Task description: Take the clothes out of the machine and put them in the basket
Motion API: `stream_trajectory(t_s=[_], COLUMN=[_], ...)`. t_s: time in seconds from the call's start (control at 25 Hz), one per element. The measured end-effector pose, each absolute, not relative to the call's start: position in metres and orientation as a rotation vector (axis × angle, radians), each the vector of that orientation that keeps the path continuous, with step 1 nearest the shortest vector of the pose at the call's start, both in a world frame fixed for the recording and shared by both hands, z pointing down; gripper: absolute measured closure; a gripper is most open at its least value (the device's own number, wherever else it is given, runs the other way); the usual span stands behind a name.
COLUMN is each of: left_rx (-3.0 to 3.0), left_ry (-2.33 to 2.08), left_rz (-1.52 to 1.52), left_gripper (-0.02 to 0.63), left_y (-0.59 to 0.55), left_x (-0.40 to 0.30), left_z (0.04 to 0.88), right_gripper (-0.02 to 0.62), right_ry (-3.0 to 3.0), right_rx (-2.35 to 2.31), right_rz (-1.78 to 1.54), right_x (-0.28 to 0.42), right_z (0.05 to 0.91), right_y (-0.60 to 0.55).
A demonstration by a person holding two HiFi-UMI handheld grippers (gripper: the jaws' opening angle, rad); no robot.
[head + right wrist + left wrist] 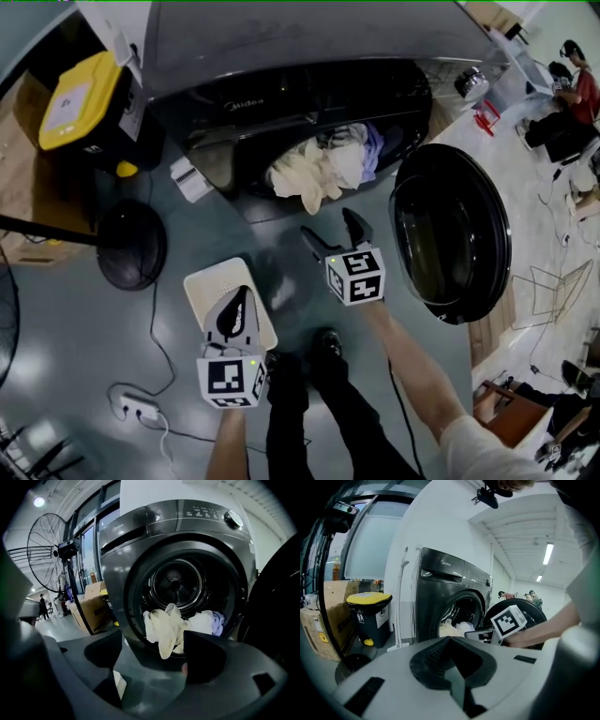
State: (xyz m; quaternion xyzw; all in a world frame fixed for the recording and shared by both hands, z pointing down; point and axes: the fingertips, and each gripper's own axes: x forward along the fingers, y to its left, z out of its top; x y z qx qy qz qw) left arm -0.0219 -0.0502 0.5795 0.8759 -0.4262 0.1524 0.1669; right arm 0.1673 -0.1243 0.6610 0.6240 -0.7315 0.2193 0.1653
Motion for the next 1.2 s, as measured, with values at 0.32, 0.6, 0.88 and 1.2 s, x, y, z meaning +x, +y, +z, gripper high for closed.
stream_trajectory(t_s=[0.32, 0.6, 0.88, 1.2], left_rx=[2.491, 2.48, 2.46, 2.457], left_ry=[-1.215, -1.247, -1.253, -1.239], left_rz=[0.436, 0.465, 0.517, 0.505], left_gripper=[0.588, 0.588, 0.588, 0.588], left_y=[-0.049, -0.051, -0.049, -0.053], left_x=[-0.026, -0.045, -0.055, -0.053], left_z=[0.594, 0.609, 0.629, 0.631], right_gripper=[0.196, 0.191, 0.19, 0.215], right_ry=[-2.039, -1.971, -1.936, -1.875], right_rx=[1.745, 1.757, 1.671, 1.563], right_rz=[0.616, 0.691, 0.675, 0.649], right_x=[0.168, 0.175, 0.172, 0.17], right_z=[0.704, 0.741, 0.766, 0.796], right_y=[-0.185, -0.229, -0.262, -0.27])
